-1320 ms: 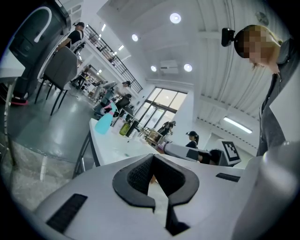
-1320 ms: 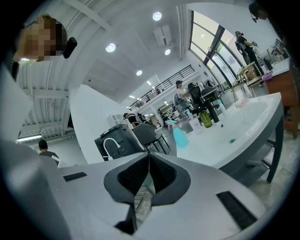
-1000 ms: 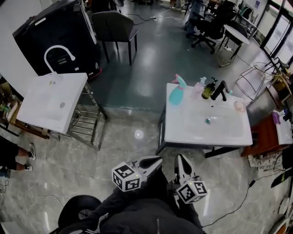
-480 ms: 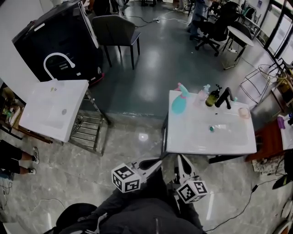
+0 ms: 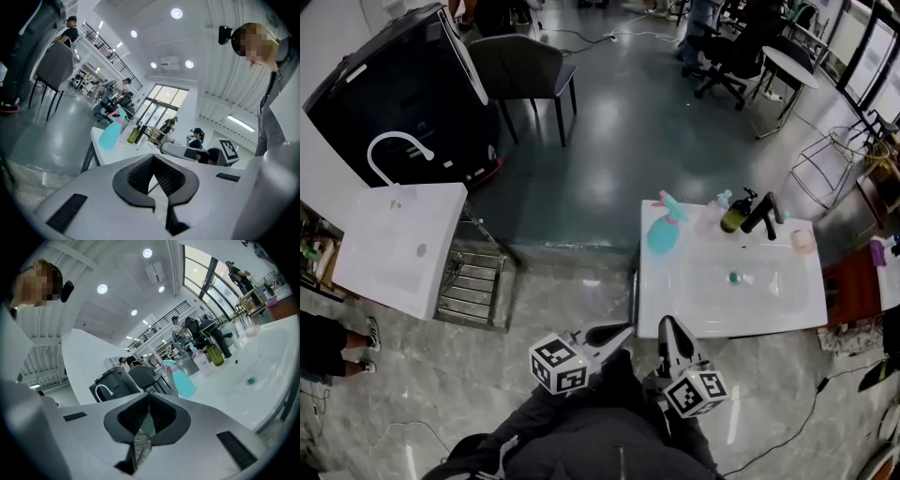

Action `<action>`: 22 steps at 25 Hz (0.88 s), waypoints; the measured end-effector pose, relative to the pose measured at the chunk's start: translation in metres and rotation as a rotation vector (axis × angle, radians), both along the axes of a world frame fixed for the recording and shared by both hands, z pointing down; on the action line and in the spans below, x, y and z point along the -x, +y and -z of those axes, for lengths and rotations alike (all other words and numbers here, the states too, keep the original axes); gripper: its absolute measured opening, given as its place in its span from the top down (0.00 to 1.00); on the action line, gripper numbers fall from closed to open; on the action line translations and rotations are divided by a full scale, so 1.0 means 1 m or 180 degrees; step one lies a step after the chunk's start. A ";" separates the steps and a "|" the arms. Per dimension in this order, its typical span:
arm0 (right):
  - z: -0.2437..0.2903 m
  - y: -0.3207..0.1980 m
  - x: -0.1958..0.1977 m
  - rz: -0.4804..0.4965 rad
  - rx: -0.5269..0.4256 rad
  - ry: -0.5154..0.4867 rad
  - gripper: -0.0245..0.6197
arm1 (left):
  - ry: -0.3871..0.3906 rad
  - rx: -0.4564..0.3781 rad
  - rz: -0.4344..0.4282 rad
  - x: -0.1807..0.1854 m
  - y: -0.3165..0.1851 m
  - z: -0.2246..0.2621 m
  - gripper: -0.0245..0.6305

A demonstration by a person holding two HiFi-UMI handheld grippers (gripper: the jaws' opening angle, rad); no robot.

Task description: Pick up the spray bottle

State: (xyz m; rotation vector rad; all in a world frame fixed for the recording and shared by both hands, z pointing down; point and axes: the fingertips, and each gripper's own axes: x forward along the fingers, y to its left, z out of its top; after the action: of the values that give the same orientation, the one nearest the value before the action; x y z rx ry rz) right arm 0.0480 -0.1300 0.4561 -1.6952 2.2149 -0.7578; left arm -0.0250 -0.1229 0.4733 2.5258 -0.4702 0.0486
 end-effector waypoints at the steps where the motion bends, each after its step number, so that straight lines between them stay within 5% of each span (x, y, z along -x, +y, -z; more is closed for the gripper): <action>1: -0.001 -0.006 -0.002 -0.0015 0.0008 -0.0001 0.95 | -0.0005 0.0008 -0.0009 -0.002 -0.007 -0.001 0.95; 22: -0.003 -0.102 -0.050 -0.0203 -0.0013 -0.0095 0.95 | -0.0016 0.0008 -0.0299 -0.058 -0.109 0.000 0.95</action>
State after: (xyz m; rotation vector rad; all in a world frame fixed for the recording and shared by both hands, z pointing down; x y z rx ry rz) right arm 0.0983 -0.2318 0.4586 -1.7323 2.1305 -0.7577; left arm 0.0328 -0.2322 0.4728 2.5447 -0.3529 0.0908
